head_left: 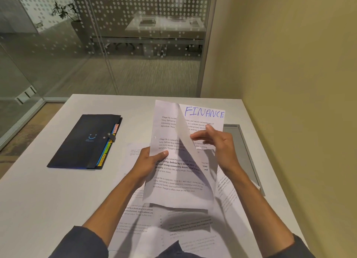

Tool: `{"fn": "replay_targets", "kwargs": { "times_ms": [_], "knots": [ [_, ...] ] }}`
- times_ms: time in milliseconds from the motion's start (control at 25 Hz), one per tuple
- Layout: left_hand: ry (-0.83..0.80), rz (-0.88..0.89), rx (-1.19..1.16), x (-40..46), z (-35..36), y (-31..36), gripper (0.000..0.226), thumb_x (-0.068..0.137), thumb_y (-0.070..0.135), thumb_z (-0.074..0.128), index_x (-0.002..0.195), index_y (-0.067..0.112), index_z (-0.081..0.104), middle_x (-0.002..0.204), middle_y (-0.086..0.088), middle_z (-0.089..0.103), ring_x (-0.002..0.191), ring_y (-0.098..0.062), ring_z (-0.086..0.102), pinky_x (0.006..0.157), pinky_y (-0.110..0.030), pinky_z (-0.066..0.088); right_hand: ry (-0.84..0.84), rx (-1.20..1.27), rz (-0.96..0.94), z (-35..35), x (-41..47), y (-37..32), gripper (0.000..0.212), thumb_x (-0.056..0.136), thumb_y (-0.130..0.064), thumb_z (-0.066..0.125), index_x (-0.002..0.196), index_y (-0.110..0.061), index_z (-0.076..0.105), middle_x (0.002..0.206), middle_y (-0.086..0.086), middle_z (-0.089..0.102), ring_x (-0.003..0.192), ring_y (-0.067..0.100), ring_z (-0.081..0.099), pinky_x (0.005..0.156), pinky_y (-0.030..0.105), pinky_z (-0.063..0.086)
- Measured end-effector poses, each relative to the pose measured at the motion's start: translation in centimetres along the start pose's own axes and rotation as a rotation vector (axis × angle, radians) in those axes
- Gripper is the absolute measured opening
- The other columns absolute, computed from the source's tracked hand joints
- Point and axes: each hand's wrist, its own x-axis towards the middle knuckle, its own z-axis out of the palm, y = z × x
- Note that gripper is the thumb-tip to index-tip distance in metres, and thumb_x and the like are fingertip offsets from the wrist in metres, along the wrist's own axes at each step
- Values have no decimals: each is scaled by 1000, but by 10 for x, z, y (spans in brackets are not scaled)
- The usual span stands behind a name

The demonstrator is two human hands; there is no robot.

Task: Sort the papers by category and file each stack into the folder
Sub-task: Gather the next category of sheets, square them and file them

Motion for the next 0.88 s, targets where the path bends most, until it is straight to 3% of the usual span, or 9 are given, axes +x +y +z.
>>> {"fn": "replay_targets", "kwargs": {
  "times_ms": [80, 120, 200, 320, 440, 600, 760, 880],
  "knots": [
    [-5, 9, 3, 0, -1, 0, 17, 92, 4, 59, 106, 8, 67, 96, -5, 76, 84, -18, 73, 66, -24, 56, 86, -69, -35, 1, 4, -3, 17, 94, -22, 64, 93, -10, 76, 91, 0, 76, 85, 13, 70, 80, 29, 52],
    [-10, 14, 4, -1, -2, 0, 17, 92, 5, 58, 106, 8, 67, 96, -5, 76, 86, -19, 73, 67, -24, 56, 124, -132, -47, 0, 7, -4, 15, 88, -28, 71, 99, -17, 74, 96, -4, 75, 90, 10, 69, 83, 32, 53],
    [-18, 21, 13, -1, -3, 0, 16, 92, 6, 59, 105, 10, 68, 98, -6, 75, 89, -21, 72, 68, -25, 56, 173, -377, -67, -6, 13, -5, 52, 76, -51, 77, 120, -26, 64, 120, -9, 67, 111, 6, 61, 95, 32, 49],
    [-26, 27, 26, -3, -2, 1, 17, 93, 7, 58, 106, 9, 68, 97, -8, 75, 87, -23, 73, 66, -25, 56, 113, -821, -26, -13, 21, -7, 113, 59, -82, 66, 151, -30, 28, 161, -4, 22, 148, 16, 20, 118, 45, 19],
    [-32, 33, 42, -3, -2, 1, 18, 93, 8, 59, 108, 8, 68, 97, -10, 75, 87, -23, 73, 66, -26, 56, 75, -1000, 26, -19, 27, -8, 135, 52, -94, 56, 157, -24, 7, 165, -2, -6, 152, 19, -5, 121, 53, 1],
    [-36, 36, 53, -2, -4, -1, 18, 93, 9, 59, 108, 8, 68, 100, -10, 75, 90, -25, 72, 72, -29, 57, 103, -1068, 46, -23, 28, -11, 130, 51, -95, 53, 155, -25, 18, 165, 1, -1, 152, 20, -3, 121, 55, 1],
    [-21, 41, 45, -1, -6, 1, 17, 92, 8, 59, 107, 9, 68, 100, -7, 75, 90, -23, 72, 71, -27, 57, 147, -1116, -62, -23, 25, -6, 115, 61, -96, 42, 152, -27, 28, 165, 1, 8, 152, 21, 5, 120, 52, 1],
    [-12, 44, 30, -1, -6, 2, 16, 92, 6, 59, 103, 12, 69, 99, -6, 75, 90, -21, 72, 70, -25, 57, 248, -1068, -261, -22, 23, 1, 82, 79, -79, 46, 137, -20, 52, 153, 5, 38, 141, 22, 34, 117, 49, 22]
  ]
}}
